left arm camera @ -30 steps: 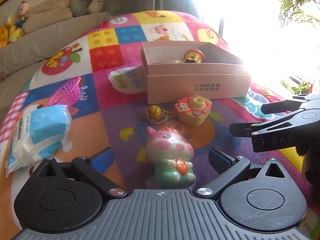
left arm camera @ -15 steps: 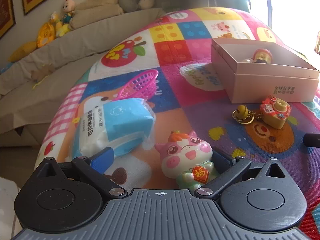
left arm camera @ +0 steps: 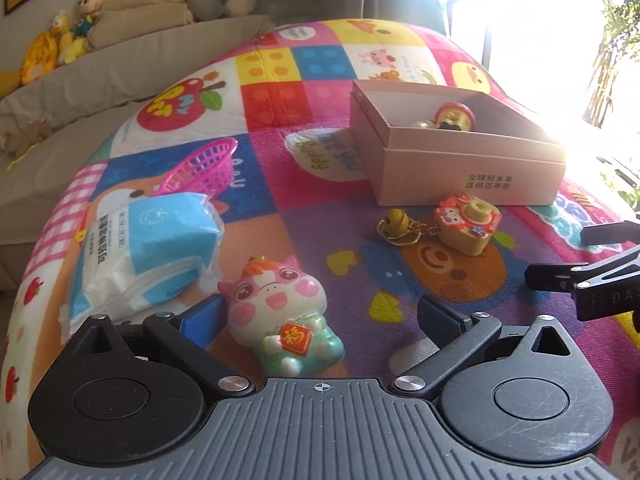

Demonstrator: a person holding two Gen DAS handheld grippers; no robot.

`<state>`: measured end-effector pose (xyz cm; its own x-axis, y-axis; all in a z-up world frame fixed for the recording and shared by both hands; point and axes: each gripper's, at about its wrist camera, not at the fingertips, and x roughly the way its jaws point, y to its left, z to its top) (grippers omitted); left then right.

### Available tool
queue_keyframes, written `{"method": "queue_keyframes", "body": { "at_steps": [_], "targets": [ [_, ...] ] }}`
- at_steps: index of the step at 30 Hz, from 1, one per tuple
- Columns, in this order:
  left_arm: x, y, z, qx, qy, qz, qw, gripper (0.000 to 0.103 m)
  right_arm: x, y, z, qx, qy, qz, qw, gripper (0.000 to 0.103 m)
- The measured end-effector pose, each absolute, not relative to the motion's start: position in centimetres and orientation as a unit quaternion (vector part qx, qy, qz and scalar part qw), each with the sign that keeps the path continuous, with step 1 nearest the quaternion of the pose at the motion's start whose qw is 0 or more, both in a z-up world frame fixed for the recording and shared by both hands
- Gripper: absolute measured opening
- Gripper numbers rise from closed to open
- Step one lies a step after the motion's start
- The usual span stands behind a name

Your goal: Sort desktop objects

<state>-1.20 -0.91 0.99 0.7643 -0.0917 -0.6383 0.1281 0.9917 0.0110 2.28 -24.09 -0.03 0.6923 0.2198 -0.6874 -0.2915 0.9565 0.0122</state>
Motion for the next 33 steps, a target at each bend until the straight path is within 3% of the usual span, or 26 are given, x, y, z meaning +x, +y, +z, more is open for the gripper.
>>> {"method": "queue_keyframes", "body": {
  "at_steps": [22, 33],
  "targets": [
    [-1.1, -1.1, 0.6, 0.02, 0.361, -0.047, 0.931, 0.103, 2.1, -24.0, 0.0, -0.049, 0.366, 0.139, 0.919, 0.103],
    [-2.6, 1.2, 1.1, 0.067, 0.355, 0.014, 0.932, 0.103, 2.1, -24.0, 0.0, -0.049, 0.365, 0.139, 0.919, 0.103]
  ]
}}
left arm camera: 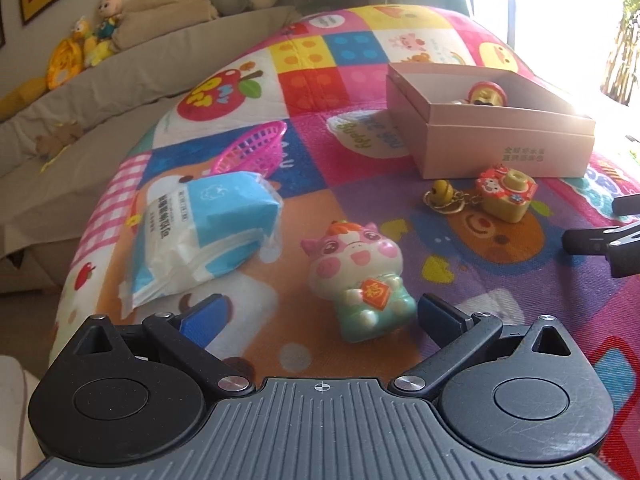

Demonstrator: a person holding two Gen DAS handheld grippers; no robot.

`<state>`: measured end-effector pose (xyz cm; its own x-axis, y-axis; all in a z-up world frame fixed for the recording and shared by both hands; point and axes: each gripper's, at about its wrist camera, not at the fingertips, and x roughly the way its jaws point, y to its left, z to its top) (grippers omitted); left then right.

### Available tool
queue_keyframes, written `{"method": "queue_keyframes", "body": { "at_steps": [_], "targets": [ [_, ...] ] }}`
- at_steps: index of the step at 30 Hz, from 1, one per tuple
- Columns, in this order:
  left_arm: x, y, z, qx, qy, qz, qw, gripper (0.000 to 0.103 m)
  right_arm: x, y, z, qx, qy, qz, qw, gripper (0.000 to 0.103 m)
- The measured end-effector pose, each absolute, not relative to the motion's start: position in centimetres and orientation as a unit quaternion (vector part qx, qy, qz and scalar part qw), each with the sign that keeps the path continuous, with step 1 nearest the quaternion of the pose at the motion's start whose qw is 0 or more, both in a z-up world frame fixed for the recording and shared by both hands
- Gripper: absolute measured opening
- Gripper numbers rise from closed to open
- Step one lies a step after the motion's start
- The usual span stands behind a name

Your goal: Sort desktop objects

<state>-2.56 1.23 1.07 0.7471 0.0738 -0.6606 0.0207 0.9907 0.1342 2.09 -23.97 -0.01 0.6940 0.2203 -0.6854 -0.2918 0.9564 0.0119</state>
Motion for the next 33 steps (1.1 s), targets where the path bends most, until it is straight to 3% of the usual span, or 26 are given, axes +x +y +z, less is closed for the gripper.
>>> {"method": "queue_keyframes", "body": {
  "at_steps": [7, 18, 33],
  "targets": [
    [-2.6, 3.4, 1.3, 0.118, 0.337, 0.119, 0.926, 0.103, 2.1, -24.0, 0.0, -0.049, 0.365, 0.139, 0.919, 0.103],
    [-3.2, 2.5, 2.6, -0.061, 0.38, -0.019, 0.923, 0.103, 2.1, -24.1, 0.0, -0.049, 0.365, 0.139, 0.919, 0.103],
    [1.4, 0.8, 1.4, -0.048, 0.358, -0.008, 0.933, 0.103, 2.0, -24.0, 0.0, -0.05, 0.365, 0.139, 0.919, 0.103]
  ]
}}
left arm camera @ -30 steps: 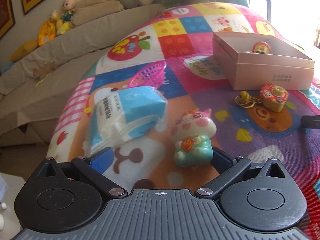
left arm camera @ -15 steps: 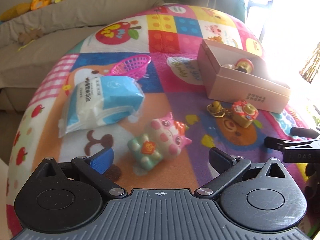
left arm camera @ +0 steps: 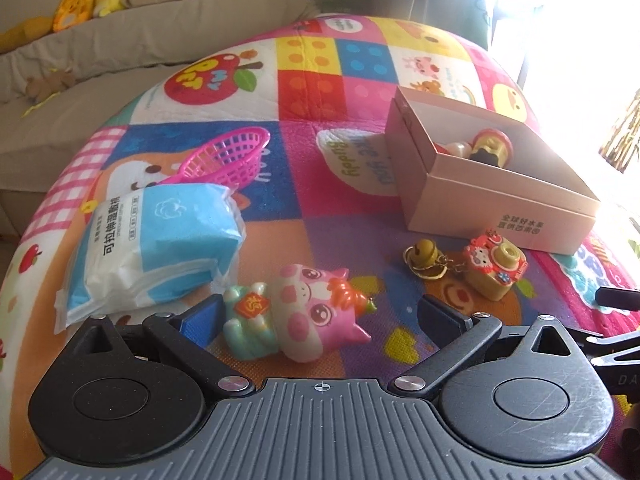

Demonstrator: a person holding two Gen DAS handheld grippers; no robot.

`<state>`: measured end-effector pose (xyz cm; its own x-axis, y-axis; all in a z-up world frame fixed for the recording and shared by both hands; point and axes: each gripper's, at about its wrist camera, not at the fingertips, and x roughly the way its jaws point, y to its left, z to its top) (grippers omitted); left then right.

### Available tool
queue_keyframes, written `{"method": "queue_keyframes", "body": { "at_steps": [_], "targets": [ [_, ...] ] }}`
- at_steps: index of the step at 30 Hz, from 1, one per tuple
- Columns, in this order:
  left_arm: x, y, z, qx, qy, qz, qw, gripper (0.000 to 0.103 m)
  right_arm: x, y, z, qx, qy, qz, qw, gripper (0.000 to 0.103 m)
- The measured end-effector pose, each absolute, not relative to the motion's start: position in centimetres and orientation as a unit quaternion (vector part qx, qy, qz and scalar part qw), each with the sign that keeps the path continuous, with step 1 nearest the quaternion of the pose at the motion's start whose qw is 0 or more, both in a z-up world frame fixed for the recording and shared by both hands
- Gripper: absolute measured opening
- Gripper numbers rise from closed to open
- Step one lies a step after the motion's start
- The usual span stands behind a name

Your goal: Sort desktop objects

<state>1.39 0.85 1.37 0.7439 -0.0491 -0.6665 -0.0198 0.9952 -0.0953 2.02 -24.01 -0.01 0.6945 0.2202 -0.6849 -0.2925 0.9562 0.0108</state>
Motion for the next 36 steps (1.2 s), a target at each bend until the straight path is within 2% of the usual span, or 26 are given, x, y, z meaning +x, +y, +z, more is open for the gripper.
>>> {"method": "queue_keyframes", "body": {
  "at_steps": [3, 5, 7, 18, 22, 25, 27, 31, 32, 33, 36],
  "targets": [
    [1.2, 0.9, 1.3, -0.038, 0.349, -0.006, 0.936, 0.103, 2.0, -24.0, 0.0, -0.05, 0.365, 0.139, 0.919, 0.103],
    [1.1, 1.0, 1.3, -0.034, 0.346, -0.002, 0.938, 0.099, 2.0, -24.0, 0.0, -0.049, 0.365, 0.139, 0.919, 0.103],
    [1.0, 1.2, 1.2, -0.034, 0.349, 0.001, 0.936, 0.08, 2.0, -24.0, 0.0, -0.049, 0.365, 0.139, 0.919, 0.103],
    [-3.3, 1.5, 1.2, -0.008, 0.349, -0.053, 0.936, 0.08, 2.3, -22.6, 0.3, -0.088, 0.363, 0.184, 0.909, 0.103],
    [-4.9, 1.6, 0.9, -0.004, 0.343, -0.06, 0.938, 0.089, 3.3, -20.4, 0.3, -0.119, 0.346, 0.224, 0.903, 0.103],
    [-5.0, 1.7, 0.9, -0.008, 0.34, -0.059, 0.939, 0.094, 5.3, -19.7, 0.4, -0.093, 0.361, 0.244, 0.895, 0.095],
    [-4.8, 2.0, 0.9, -0.018, 0.342, -0.059, 0.938, 0.094, 6.2, -19.2, 0.6, -0.092, 0.359, 0.244, 0.896, 0.084],
    [-4.6, 2.3, 1.1, -0.031, 0.345, -0.053, 0.937, 0.095, 6.8, -18.0, 0.8, -0.099, 0.355, 0.247, 0.896, 0.07],
    [-4.4, 2.4, 1.2, -0.039, 0.347, -0.051, 0.936, 0.095, 6.8, -17.9, 0.9, -0.098, 0.357, 0.251, 0.894, 0.061],
    [-4.2, 2.5, 1.3, -0.051, 0.349, -0.049, 0.934, 0.095, 6.6, -17.7, 1.1, -0.1, 0.361, 0.254, 0.892, 0.056],
    [-3.4, 2.7, 1.7, -0.075, 0.357, -0.038, 0.93, 0.095, 5.4, -17.8, 1.6, -0.102, 0.365, 0.262, 0.888, 0.057]
  ]
}}
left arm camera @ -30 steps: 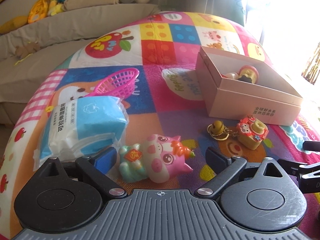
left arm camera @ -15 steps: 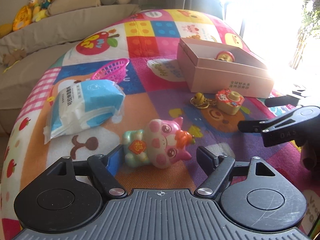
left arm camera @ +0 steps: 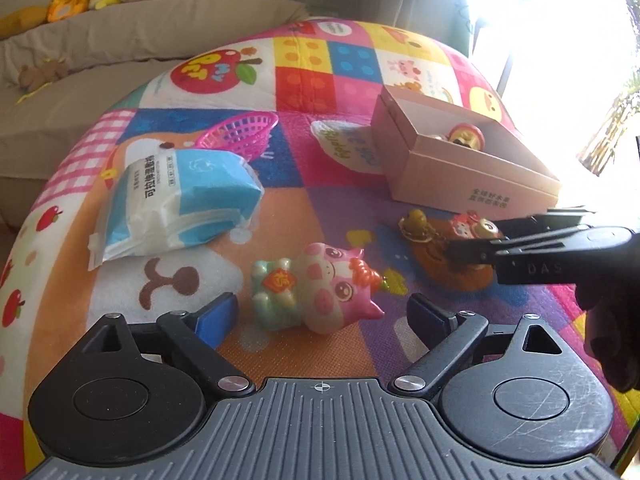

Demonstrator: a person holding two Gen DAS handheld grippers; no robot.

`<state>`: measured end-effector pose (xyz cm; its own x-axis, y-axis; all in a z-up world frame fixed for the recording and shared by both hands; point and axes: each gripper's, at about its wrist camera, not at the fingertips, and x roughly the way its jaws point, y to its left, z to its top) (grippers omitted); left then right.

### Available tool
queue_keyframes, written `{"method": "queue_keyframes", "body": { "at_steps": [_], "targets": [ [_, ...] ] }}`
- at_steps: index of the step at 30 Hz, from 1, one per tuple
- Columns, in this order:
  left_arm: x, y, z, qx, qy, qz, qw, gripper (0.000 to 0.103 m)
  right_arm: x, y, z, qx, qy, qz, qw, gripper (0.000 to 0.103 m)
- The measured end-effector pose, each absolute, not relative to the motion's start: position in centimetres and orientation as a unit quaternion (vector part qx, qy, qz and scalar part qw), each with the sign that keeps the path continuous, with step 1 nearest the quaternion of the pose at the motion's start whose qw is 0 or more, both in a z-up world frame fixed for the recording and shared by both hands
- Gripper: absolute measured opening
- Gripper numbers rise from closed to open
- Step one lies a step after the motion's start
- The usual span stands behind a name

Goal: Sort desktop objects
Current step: 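Drop the pig in the box with left tool while right tool drops Hello Kitty toy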

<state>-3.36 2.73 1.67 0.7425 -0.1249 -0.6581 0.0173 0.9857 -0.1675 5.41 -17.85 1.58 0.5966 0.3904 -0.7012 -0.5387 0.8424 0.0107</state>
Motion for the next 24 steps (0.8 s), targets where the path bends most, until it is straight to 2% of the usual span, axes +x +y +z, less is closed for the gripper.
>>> {"method": "queue_keyframes", "body": {
  "at_steps": [3, 5, 7, 11, 14, 18, 20, 22, 24],
  "targets": [
    [-2.9, 2.4, 2.0, -0.065, 0.353, -0.028, 0.933, 0.093, 3.5, -19.0, 2.1, -0.105, 0.367, 0.257, 0.888, 0.057],
    [-2.5, 2.0, 2.1, -0.057, 0.352, -0.025, 0.934, 0.088, 2.0, -20.5, 2.9, -0.101, 0.36, 0.251, 0.893, 0.057],
    [-1.8, 1.6, 1.9, -0.046, 0.356, -0.019, 0.933, 0.079, 0.8, -22.1, 3.9, -0.093, 0.354, 0.248, 0.897, 0.057],
    [-1.4, 0.4, 3.1, -0.022, 0.333, -0.032, 0.942, 0.076, -1.0, -25.3, 6.5, -0.083, 0.339, 0.214, 0.912, 0.057],
    [-0.7, -1.3, 6.5, -0.01, 0.285, -0.082, 0.955, 0.075, -2.1, -27.8, 10.2, -0.073, 0.289, 0.186, 0.936, 0.057],
    [2.1, -4.9, 11.4, 0.006, 0.21, -0.134, 0.968, 0.075, -1.7, -30.2, 15.2, -0.053, 0.215, 0.143, 0.964, 0.057],
    [4.3, -7.0, 12.9, 0.019, 0.181, -0.155, 0.971, 0.08, -0.7, -30.7, 16.6, -0.046, 0.19, 0.125, 0.973, 0.057],
    [6.4, -8.5, 13.5, 0.027, 0.185, -0.148, 0.971, 0.095, 0.6, -30.7, 17.5, -0.042, 0.177, 0.116, 0.976, 0.057],
    [6.5, -8.5, 13.4, 0.021, 0.191, -0.149, 0.97, 0.096, 2.1, -30.7, 17.9, -0.038, 0.177, 0.109, 0.977, 0.057]
  ]
}}
